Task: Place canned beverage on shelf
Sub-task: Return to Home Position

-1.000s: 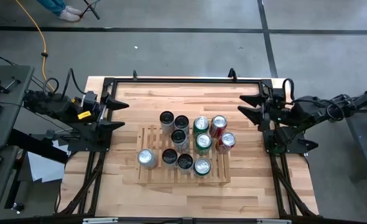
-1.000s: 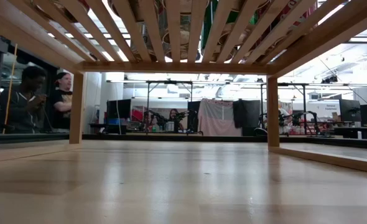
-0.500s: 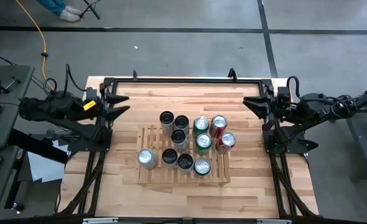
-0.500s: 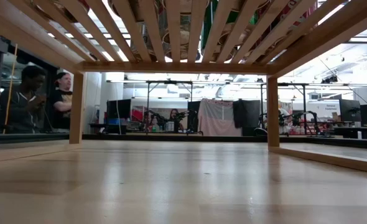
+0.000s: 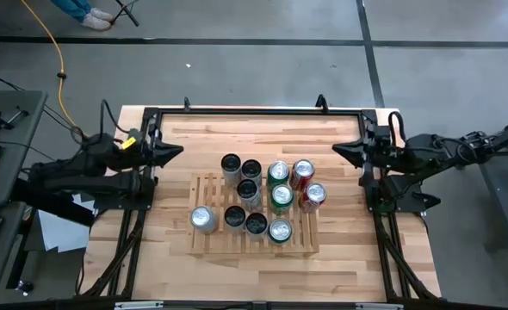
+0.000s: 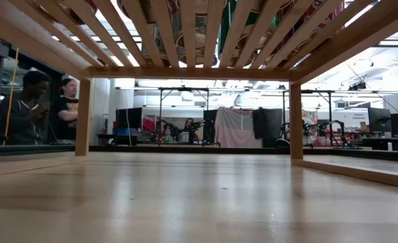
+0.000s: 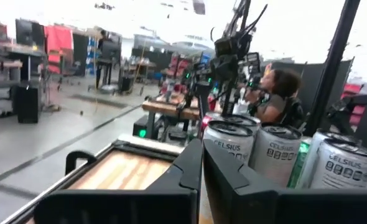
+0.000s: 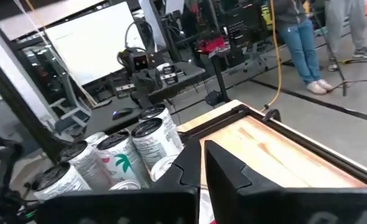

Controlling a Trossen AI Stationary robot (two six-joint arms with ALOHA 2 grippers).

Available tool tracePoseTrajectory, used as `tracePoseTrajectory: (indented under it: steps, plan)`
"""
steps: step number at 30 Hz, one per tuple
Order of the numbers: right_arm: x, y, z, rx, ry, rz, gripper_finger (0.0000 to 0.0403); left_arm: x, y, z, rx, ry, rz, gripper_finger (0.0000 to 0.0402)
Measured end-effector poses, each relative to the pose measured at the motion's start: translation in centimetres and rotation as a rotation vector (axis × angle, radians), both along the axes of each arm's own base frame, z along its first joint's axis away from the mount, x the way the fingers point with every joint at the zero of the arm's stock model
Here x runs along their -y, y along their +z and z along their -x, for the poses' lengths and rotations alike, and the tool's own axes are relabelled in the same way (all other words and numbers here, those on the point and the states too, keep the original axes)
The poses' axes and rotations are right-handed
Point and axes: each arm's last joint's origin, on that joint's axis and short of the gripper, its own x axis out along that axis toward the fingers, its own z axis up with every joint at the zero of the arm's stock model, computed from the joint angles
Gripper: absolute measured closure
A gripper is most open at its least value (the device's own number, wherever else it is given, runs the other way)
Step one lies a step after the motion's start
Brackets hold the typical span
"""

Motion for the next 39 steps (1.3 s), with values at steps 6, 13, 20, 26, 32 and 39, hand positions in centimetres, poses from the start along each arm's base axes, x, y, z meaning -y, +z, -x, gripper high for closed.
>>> tracePoseTrajectory:
  steps: [6,13,20,26,32,39]
  plan:
    - [-0.1,-0.2,-0.1,-0.005,0.011,-0.038,0.0391,-0.1,-2.6,0.7,0.064,0.001,0.01,0.04]
    - [-0.1,-0.7,0.0,-0.057,0.039,-0.042,0.0401,0.0,-5.3,0.8,0.2,-0.037,0.097,0.0401]
    - [0.1,-0.5,1.3,-0.04,0.112,-0.079,0.0403,-0.1,-7.8,0.4,0.215,-0.043,0.114,0.0401]
    - [0.6,-0.4,2.7,-0.024,0.113,-0.075,0.0403,-0.2,-10.1,-0.1,0.266,-0.04,0.198,0.0402]
    - [0.6,-0.7,2.7,-0.059,0.116,-0.067,0.0403,-0.2,-10.2,-0.1,0.267,-0.04,0.229,0.0401]
    - [0.3,-2.7,2.3,-0.103,0.178,-0.079,0.0403,-0.2,-10.4,-0.2,0.243,-0.035,0.232,0.0401]
